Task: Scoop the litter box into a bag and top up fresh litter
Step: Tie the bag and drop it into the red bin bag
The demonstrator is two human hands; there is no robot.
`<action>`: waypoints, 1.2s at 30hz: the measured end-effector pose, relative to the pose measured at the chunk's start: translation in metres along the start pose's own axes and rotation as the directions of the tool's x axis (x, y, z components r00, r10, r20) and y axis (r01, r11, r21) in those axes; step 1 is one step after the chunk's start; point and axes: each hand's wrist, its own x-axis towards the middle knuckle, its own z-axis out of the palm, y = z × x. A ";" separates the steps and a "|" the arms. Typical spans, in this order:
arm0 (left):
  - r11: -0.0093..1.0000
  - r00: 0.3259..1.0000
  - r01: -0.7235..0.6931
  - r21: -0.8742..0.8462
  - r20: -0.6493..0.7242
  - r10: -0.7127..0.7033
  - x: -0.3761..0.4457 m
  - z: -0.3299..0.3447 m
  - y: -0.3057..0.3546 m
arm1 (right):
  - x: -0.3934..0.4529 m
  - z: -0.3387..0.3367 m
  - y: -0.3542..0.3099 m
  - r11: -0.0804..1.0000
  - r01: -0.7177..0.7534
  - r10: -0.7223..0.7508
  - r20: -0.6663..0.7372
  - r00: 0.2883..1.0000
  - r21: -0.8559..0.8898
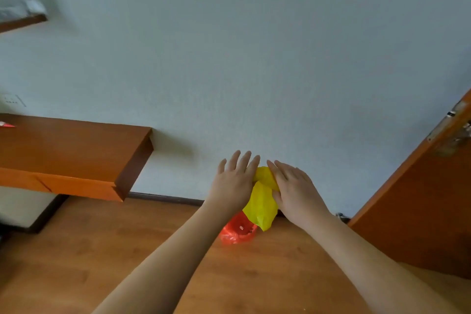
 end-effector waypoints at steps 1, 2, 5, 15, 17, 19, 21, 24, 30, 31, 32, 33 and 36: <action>1.000 1.000 -0.019 -0.002 0.003 0.019 0.006 0.002 -0.009 | 0.008 0.004 -0.005 1.000 -0.018 0.018 0.004 1.000 -0.006; 0.999 0.999 -0.038 -0.003 0.005 0.038 0.011 0.004 -0.020 | 0.016 0.008 -0.011 0.999 -0.039 0.039 0.005 0.999 -0.013; 0.995 0.995 -0.098 0.013 0.010 0.097 0.027 0.010 -0.053 | 0.040 0.020 -0.030 0.993 -0.112 0.112 -0.019 0.994 -0.036; 0.982 0.980 -0.186 0.012 0.068 0.185 0.079 0.026 -0.124 | 0.114 0.045 -0.053 0.973 -0.228 0.228 -0.026 0.973 -0.019; 0.984 0.981 -0.176 -0.006 0.076 0.176 0.092 0.032 -0.130 | 0.127 0.052 -0.048 0.972 -0.233 0.233 -0.021 0.972 -0.015; 0.985 0.982 -0.169 -0.035 0.080 0.172 0.106 0.041 -0.134 | 0.141 0.061 -0.040 0.972 -0.234 0.234 -0.018 0.972 0.001; 0.983 0.980 -0.167 -0.078 0.097 0.174 0.121 0.053 -0.137 | 0.155 0.074 -0.031 0.970 -0.239 0.240 -0.014 0.971 0.037; 0.980 0.979 -0.145 -0.134 0.125 0.162 0.145 0.074 -0.141 | 0.177 0.095 -0.014 0.965 -0.245 0.247 -0.002 0.969 0.094; 0.984 0.972 -0.074 -0.161 0.207 0.107 0.193 0.121 -0.143 | 0.216 0.143 0.030 0.963 -0.215 0.206 0.076 0.976 0.159; 0.984 0.971 -0.059 -0.168 0.221 0.096 0.200 0.131 -0.143 | 0.221 0.153 0.038 0.965 -0.210 0.197 0.092 0.976 0.159; 0.984 0.969 -0.045 -0.171 0.230 0.084 0.208 0.143 -0.142 | 0.226 0.164 0.046 0.966 -0.205 0.190 0.105 0.976 0.156; 0.985 0.969 -0.034 -0.171 0.237 0.075 0.215 0.155 -0.140 | 0.230 0.175 0.053 0.967 -0.202 0.185 0.116 0.976 0.156; 0.983 0.964 -0.023 -0.182 0.255 0.070 0.235 0.191 -0.133 | 0.243 0.212 0.073 0.953 -0.224 0.196 0.146 0.970 0.205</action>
